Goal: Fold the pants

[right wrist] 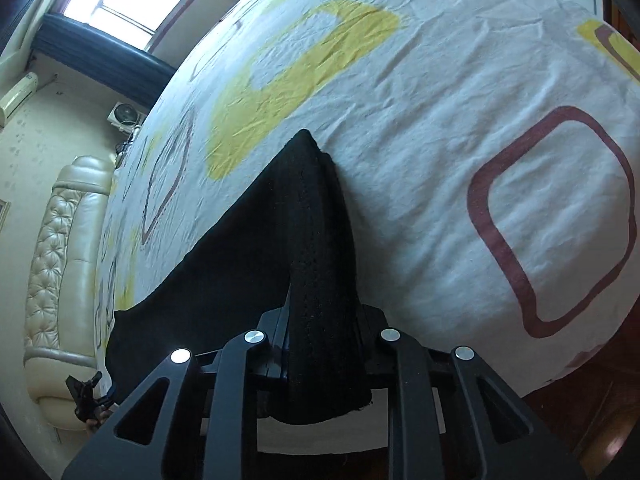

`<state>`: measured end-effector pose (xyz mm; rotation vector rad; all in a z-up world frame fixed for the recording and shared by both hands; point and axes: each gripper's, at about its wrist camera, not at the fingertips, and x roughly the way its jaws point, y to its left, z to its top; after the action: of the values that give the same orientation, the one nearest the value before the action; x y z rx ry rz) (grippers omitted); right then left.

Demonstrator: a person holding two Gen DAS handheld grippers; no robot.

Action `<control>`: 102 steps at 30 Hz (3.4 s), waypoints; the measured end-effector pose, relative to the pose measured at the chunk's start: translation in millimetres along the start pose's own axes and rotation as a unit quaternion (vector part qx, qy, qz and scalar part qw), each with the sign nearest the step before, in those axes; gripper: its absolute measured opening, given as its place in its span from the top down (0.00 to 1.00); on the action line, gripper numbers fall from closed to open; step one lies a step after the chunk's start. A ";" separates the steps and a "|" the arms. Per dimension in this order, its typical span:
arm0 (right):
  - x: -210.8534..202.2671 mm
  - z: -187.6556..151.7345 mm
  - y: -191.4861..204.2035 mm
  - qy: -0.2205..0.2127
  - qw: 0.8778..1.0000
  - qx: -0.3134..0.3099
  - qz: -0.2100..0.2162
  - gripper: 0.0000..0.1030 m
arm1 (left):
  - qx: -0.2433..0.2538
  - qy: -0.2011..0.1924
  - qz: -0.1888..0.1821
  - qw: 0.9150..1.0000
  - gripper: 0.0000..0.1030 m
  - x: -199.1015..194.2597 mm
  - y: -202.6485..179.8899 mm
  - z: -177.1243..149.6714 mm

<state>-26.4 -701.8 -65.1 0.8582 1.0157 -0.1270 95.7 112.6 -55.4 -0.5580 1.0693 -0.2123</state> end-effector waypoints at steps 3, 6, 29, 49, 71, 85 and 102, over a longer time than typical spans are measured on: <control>-3.9 1.0 10.4 -0.006 1.000 0.013 0.005 0.79 | 0.013 0.001 0.000 1.000 0.08 2.2 -1.8 -4.1; -20.1 -2.7 33.1 -0.028 0.997 0.029 0.065 0.79 | 0.032 -0.001 0.000 0.999 0.03 8.7 -4.6 -5.2; 76.2 -161.1 371.9 0.031 0.958 -0.279 0.049 0.79 | 0.085 0.001 0.037 0.996 0.03 17.8 -17.5 -10.4; 154.9 -241.0 399.4 0.058 0.931 -0.357 -0.047 0.73 | 0.077 0.002 0.035 0.996 0.02 17.4 -15.2 -8.8; 172.8 -280.0 425.5 0.052 0.915 -0.395 -0.061 0.66 | 0.091 0.002 0.043 0.995 0.02 20.1 -16.7 -10.3; 108.1 -262.1 433.9 0.081 0.915 -0.374 0.128 0.35 | 0.095 0.001 0.038 0.995 0.02 19.3 -17.4 -11.3; 107.3 -63.6 200.5 0.042 0.990 -0.048 0.123 0.43 | 0.104 -0.001 0.053 0.993 0.02 19.6 -21.9 -17.4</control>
<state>82.1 -492.7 -50.6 0.9000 0.9777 0.1682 92.1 80.1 -65.2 -0.3135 1.0560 -0.2275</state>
